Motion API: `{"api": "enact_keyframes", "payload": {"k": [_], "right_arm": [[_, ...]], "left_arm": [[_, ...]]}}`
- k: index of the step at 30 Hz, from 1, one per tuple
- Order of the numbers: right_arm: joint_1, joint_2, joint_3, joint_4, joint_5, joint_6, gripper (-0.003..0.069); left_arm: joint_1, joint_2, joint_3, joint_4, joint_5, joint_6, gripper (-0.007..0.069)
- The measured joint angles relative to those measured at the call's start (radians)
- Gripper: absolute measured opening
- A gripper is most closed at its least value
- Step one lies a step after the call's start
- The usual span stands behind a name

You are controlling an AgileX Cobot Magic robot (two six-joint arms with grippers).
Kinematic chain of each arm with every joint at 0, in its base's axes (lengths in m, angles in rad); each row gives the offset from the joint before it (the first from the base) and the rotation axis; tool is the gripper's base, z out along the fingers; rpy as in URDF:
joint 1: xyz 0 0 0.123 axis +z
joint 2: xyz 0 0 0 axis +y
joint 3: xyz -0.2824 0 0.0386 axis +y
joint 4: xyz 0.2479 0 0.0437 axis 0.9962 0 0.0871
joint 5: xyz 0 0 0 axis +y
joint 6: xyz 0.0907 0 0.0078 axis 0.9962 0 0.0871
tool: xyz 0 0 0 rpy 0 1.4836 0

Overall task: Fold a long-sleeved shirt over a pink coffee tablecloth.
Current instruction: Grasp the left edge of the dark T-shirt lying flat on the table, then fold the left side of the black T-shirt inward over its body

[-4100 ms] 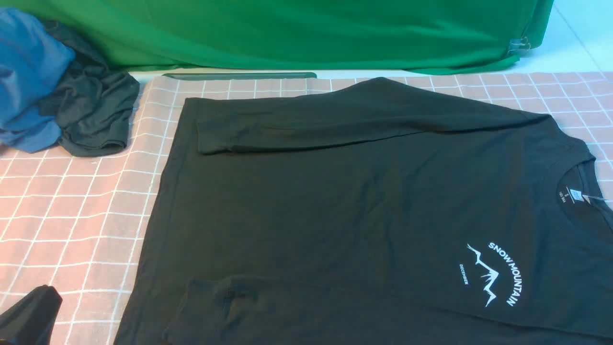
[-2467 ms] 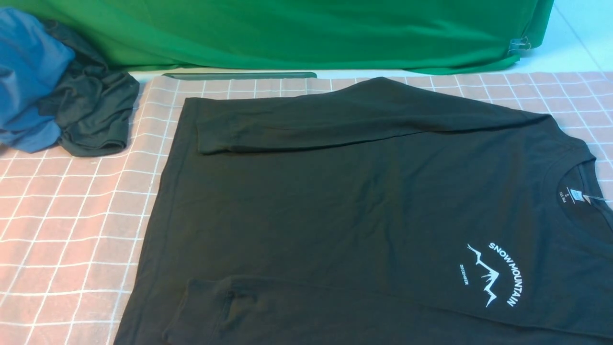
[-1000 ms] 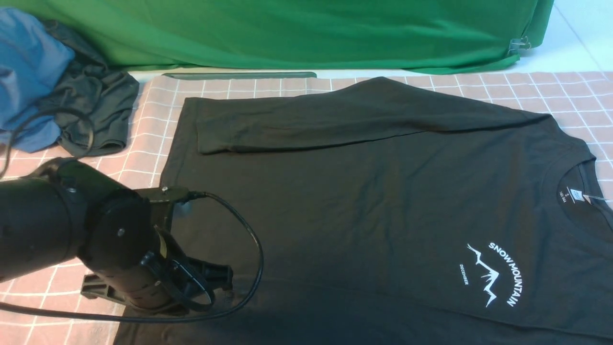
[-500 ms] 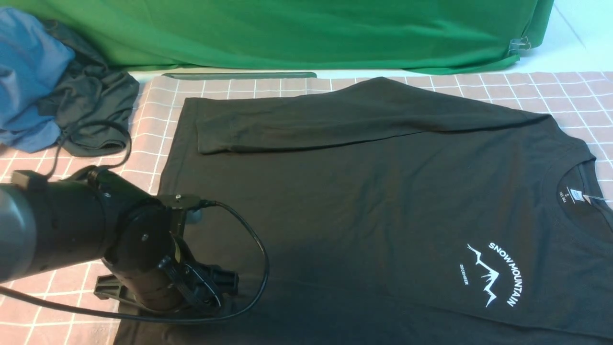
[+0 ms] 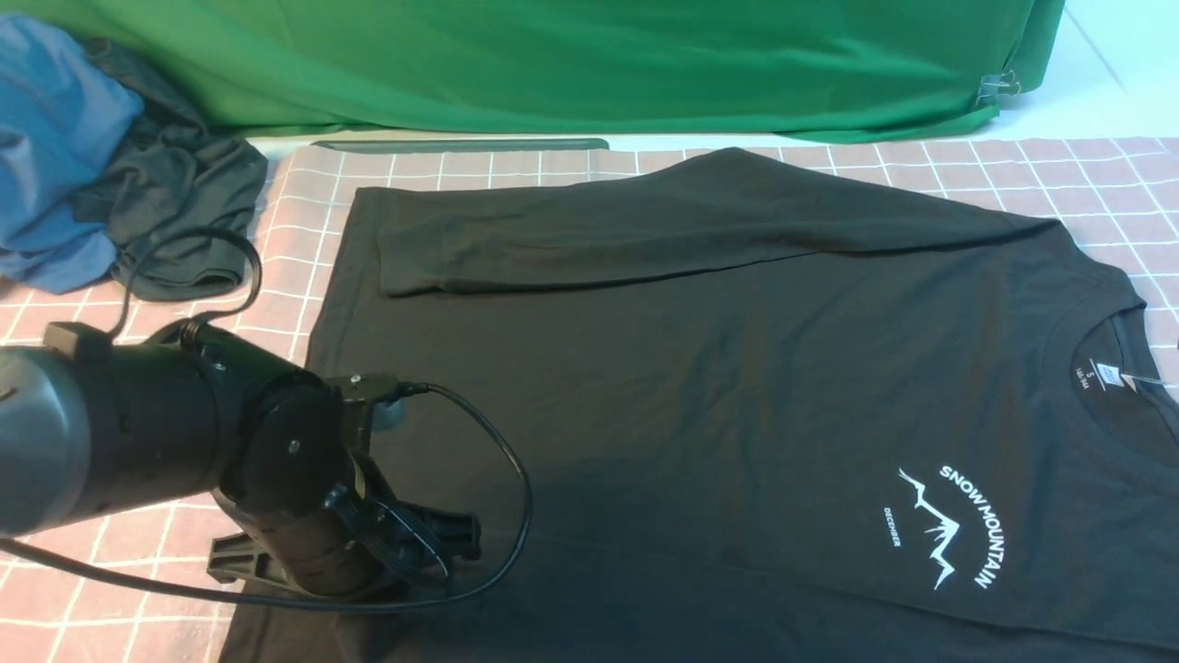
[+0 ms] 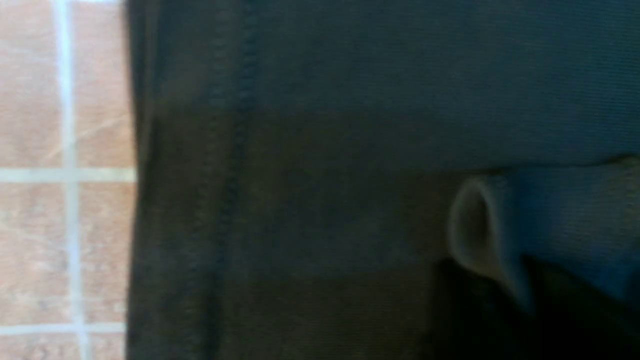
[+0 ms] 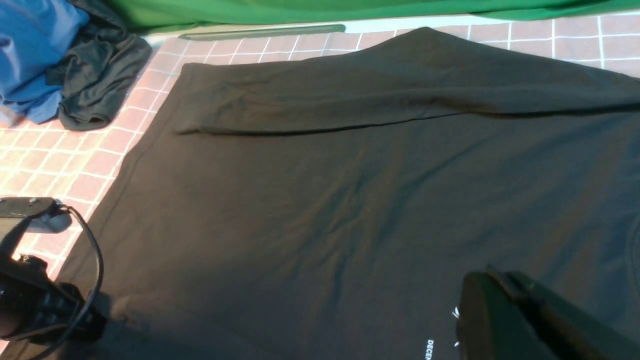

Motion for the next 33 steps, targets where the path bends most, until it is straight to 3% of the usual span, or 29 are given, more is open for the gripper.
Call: {"api": "enact_keyframes", "payload": {"k": [7, 14, 22, 33], "right_arm": [[0.0, 0.0, 0.0, 0.005, 0.0, -0.001, 0.0046], [0.0, 0.0, 0.0, 0.006, -0.001, -0.002, 0.005], [0.0, 0.0, 0.0, 0.009, -0.026, -0.002, 0.0053], [0.0, 0.0, 0.0, 0.01, -0.03, -0.003, 0.0057]], "left_arm": [[0.0, -0.068, -0.106, 0.0, 0.176, 0.043, 0.0064], [0.003, -0.151, -0.305, -0.037, 0.24, 0.056, 0.0064], [0.083, -0.093, -0.463, -0.032, 0.215, 0.061, 0.0064], [0.182, 0.063, -0.54, -0.03, 0.066, 0.091, 0.0064]]}}
